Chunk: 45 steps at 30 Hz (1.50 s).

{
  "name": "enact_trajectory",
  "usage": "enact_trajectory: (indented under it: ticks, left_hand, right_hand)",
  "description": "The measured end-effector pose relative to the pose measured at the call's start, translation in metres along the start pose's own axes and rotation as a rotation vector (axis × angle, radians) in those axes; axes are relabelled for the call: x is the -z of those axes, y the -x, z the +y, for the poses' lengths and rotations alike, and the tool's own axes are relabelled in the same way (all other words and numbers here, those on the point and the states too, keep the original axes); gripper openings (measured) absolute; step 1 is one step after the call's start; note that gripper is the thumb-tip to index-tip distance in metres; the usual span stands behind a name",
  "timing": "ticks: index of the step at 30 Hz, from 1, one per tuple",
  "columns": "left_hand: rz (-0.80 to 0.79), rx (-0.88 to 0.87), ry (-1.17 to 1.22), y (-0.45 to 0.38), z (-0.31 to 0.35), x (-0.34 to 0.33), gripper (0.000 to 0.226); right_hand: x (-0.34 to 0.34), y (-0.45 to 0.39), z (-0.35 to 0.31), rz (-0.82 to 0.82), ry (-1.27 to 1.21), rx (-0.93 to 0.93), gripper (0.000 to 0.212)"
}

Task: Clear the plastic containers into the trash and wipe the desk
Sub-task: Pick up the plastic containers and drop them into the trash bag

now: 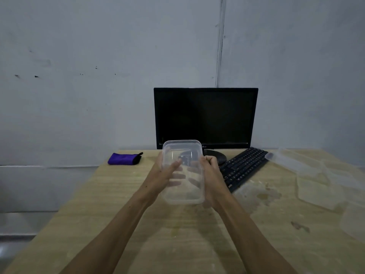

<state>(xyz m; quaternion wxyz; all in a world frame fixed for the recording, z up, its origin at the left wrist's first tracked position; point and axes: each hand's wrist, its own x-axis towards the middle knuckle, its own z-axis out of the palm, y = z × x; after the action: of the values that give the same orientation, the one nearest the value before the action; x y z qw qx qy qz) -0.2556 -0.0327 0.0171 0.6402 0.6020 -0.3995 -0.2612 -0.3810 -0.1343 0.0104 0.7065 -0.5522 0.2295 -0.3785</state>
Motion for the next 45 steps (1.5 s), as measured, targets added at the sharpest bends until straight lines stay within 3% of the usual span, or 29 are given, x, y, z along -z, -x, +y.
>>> enact_trajectory:
  ticks: [5,9,14,21,23,28,37,45]
  left_hand:
    - [-0.080,-0.018,-0.007,0.003,0.002,-0.002,0.054]
    - [0.007,0.011,0.140,-0.004,0.008,-0.002,0.039]
    - [0.090,0.021,0.243,-0.011,0.017,-0.008,0.042]
    - [0.100,-0.042,0.188,-0.008,0.022,-0.006,0.031]
    - [0.071,-0.066,0.159,-0.008,0.025,-0.006,0.030]
    - [-0.001,-0.071,0.078,-0.015,0.043,-0.010,0.037]
    - [-0.002,-0.063,0.145,-0.028,0.066,-0.013,0.028]
    - [-0.017,-0.071,0.153,-0.028,0.071,-0.010,0.027]
  right_hand:
    - [0.004,0.002,0.001,-0.005,0.039,0.045,0.029]
    - [0.006,0.004,-0.001,-0.042,-0.004,0.049,0.023]
    - [0.002,0.002,-0.004,-0.079,0.043,0.101,0.019]
    - [0.000,-0.003,-0.017,-0.068,0.181,0.072,0.024]
    - [-0.001,-0.004,-0.023,-0.080,0.232,0.086,0.034]
    - [-0.001,-0.007,-0.040,-0.073,0.218,0.125,0.043]
    - [-0.001,-0.015,-0.071,-0.137,0.279,0.241,0.025]
    - [0.008,-0.021,-0.079,-0.189,0.415,0.232,0.037]
